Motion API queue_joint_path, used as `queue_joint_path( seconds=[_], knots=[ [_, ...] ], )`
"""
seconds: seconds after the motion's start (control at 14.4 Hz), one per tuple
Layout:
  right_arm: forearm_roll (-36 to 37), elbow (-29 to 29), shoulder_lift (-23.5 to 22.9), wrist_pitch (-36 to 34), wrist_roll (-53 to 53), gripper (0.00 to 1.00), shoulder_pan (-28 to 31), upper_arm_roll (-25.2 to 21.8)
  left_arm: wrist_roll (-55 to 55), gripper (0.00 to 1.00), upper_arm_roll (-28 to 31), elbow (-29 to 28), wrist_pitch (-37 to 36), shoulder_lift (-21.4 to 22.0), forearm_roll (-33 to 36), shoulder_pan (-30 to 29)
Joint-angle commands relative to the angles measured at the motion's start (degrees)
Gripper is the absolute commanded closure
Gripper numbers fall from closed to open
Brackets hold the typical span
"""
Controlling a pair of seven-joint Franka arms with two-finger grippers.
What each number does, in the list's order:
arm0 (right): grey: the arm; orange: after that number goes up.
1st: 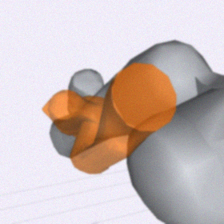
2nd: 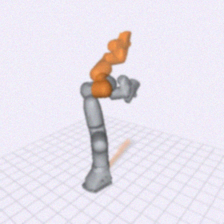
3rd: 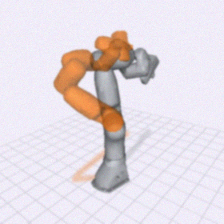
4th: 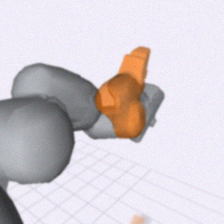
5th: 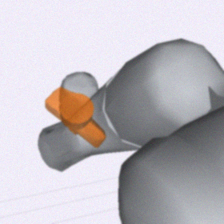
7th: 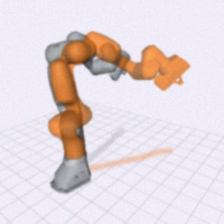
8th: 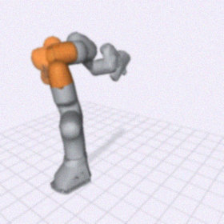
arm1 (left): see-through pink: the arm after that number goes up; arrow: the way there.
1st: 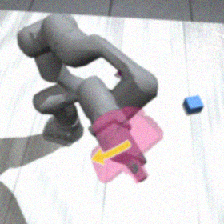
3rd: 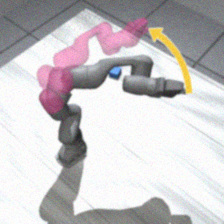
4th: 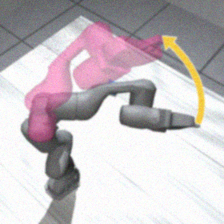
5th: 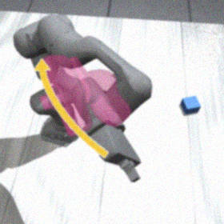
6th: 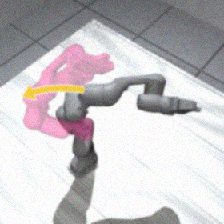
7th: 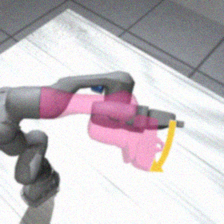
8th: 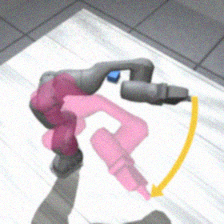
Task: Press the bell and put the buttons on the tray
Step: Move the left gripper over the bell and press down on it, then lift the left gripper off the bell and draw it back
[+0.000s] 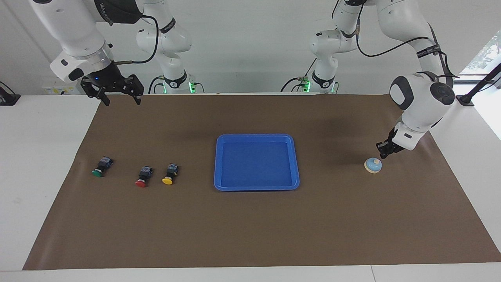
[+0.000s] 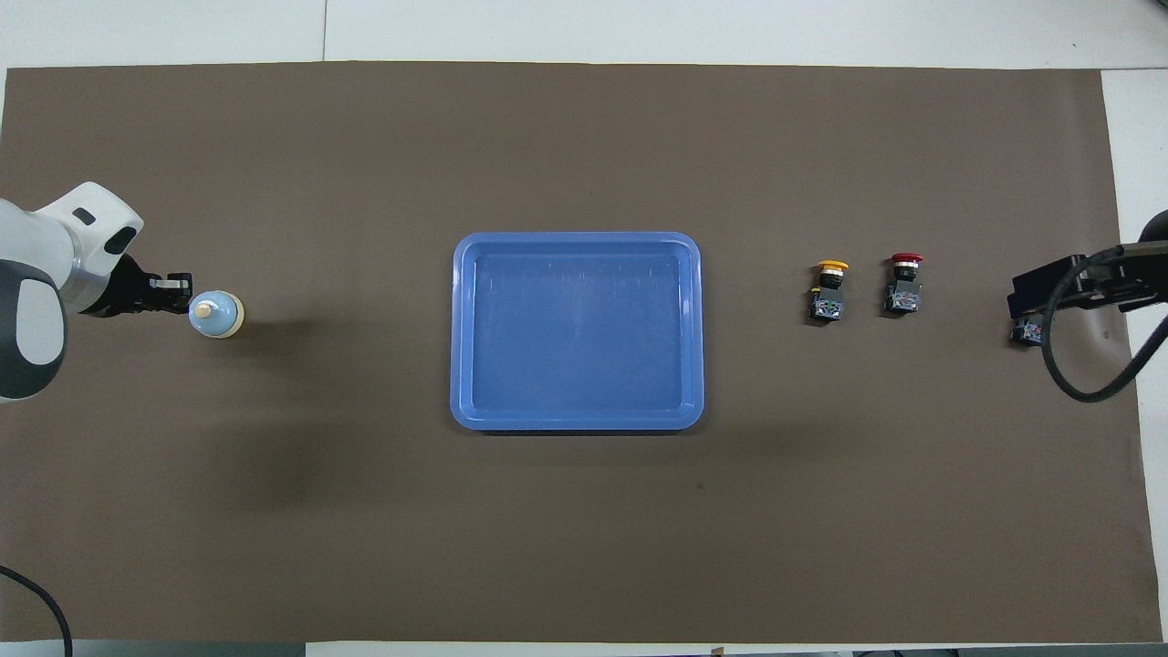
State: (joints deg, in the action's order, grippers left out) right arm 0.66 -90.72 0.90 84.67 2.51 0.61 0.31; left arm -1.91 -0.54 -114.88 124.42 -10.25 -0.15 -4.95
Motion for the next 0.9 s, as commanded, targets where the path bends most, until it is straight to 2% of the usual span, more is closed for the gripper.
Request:
queue_joint_path(
  seconds=[0.0,0.35,0.49,0.56,0.76,0.83],
  knots=[
    [0.75,-1.13,1.03,0.15,0.56,0.00,0.97,0.66,-0.47,1.00,-0.16,-0.69,3.10,-1.95,0.94,-0.24],
    [0.75,-1.12,1.03,0.15,0.56,0.00,0.97,0.66,-0.47,1.00,-0.16,-2.18,5.65,-2.93,0.94,-0.33],
    [0.75,-1.12,1.03,0.15,0.56,0.00,0.97,0.66,-0.47,1.00,-0.16,-4.46,9.25,-2.93,0.94,-0.33],
    [0.75,-1.12,1.03,0.15,0.56,0.00,0.97,0.66,-0.55,1.00,-0.08,-3.86,8.39,-2.93,0.94,-0.33],
    [0.75,-1.12,1.03,0.15,0.56,0.00,0.97,0.66,-0.56,1.00,-0.16,1.22,0.69,-1.80,0.94,-0.33],
    [0.75,-1.12,1.03,0.15,0.56,0.00,0.97,0.66,-0.38,1.00,-0.25,7.50,-9.01,0.21,0.94,0.28]
  ],
)
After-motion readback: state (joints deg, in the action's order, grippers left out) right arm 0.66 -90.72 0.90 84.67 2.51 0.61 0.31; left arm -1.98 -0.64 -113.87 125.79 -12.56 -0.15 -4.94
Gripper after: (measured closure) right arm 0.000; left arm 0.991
